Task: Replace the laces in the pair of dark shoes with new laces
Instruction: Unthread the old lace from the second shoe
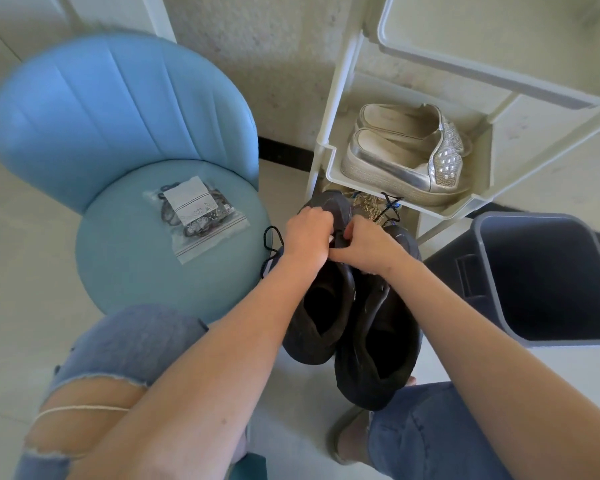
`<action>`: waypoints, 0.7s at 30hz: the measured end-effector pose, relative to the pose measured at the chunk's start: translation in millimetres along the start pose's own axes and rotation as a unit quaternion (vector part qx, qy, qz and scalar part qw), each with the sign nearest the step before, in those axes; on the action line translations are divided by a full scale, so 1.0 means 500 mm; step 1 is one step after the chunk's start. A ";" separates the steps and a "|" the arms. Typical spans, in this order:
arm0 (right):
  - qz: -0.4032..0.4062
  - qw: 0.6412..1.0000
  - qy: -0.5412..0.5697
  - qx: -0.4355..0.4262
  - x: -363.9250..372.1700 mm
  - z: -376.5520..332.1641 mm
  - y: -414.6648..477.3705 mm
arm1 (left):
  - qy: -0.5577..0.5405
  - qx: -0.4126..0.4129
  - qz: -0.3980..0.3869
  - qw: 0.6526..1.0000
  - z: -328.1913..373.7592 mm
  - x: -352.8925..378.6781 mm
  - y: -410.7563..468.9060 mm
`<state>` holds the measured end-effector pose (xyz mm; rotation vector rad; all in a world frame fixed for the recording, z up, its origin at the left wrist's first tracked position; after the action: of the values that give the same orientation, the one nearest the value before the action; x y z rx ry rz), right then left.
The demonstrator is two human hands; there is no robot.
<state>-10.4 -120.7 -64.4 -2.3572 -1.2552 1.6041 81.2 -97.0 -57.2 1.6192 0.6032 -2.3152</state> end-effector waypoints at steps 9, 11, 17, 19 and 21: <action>0.008 0.994 0.099 0.039 -0.012 0.024 0.000 | -0.606 -0.380 -0.042 0.698 -0.131 0.067 -0.019; 0.010 0.990 0.131 0.052 -0.010 0.031 -0.003 | -0.617 -0.397 -0.066 0.676 -0.127 0.073 -0.020; 0.022 0.989 0.134 0.051 -0.008 0.033 -0.001 | -0.137 -0.057 -0.037 0.988 -0.026 0.005 -0.004; 0.019 0.988 0.145 0.050 -0.008 0.034 -0.002 | -0.111 -0.056 -0.060 0.990 -0.030 0.009 -0.006; 0.018 0.988 0.143 0.050 -0.007 0.037 -0.002 | -0.074 -0.036 -0.043 0.996 -0.027 0.004 -0.003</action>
<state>-26.4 -129.5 -69.9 -2.4488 -1.0569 1.2438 91.1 -89.2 -62.6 1.4026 0.7259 -2.4185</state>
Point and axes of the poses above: each hand's wrist, its own y-axis towards the middle knuckle, its own x-axis out of the palm, z = x × y, the point moved 8 cm from there along y, towards the middle knuckle, and after that the axes turned 10 degrees about -x, right-handed, at the moved point
